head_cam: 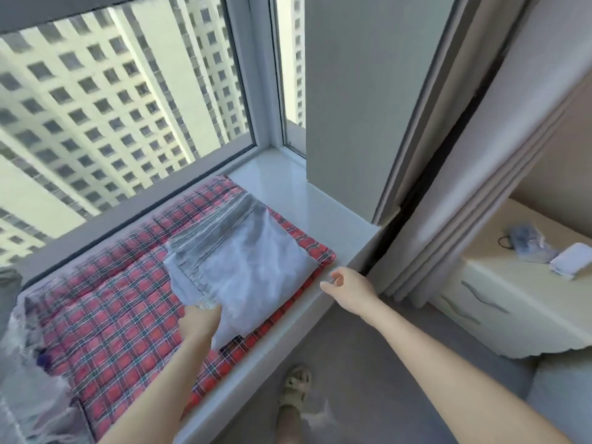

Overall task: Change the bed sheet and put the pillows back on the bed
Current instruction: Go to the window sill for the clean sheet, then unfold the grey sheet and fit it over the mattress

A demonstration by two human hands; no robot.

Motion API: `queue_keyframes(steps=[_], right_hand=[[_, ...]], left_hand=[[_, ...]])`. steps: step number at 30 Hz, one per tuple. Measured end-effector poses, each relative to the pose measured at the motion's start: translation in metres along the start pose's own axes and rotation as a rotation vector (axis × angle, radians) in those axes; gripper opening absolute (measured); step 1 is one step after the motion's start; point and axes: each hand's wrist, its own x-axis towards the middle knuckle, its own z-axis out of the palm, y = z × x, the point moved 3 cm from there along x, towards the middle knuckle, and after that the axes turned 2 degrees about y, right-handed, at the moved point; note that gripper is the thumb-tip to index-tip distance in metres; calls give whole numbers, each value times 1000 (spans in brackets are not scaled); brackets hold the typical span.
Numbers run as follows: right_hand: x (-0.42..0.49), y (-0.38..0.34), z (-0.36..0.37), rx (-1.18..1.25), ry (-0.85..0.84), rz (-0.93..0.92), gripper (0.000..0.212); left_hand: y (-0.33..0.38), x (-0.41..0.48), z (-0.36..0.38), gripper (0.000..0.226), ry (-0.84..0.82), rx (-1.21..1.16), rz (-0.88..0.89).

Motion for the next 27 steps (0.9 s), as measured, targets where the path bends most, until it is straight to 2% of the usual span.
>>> queue_keyframes(steps=[2, 6, 11, 14, 16, 18, 21, 23, 27], right_hand=[[36, -11, 16, -28, -31, 18, 50], [109, -24, 47, -81, -42, 96, 72], [176, -30, 81, 28, -165, 207, 102], [195, -28, 92, -109, -150, 223, 110], [197, -26, 95, -201, -126, 225, 98], [191, -28, 95, -240, -121, 188, 74], [167, -38, 88, -242, -53, 127, 45], [142, -44, 72, -249, 47, 98, 34], [72, -24, 15, -252, 310, 120, 28]], left_hand=[[-12, 50, 3, 83, 4, -63, -115], [-5, 97, 0, 91, -6, -161, -262], [-13, 149, 17, 124, -119, -318, -329], [-29, 175, 30, 141, -90, -425, -372], [0, 159, 20, 122, -38, -472, -352], [25, 146, 11, 98, 57, -407, -297], [62, 127, 6, 76, 112, -267, -127], [91, 106, 7, 68, 69, -200, -6], [140, 51, 27, 52, -82, -84, 236]])
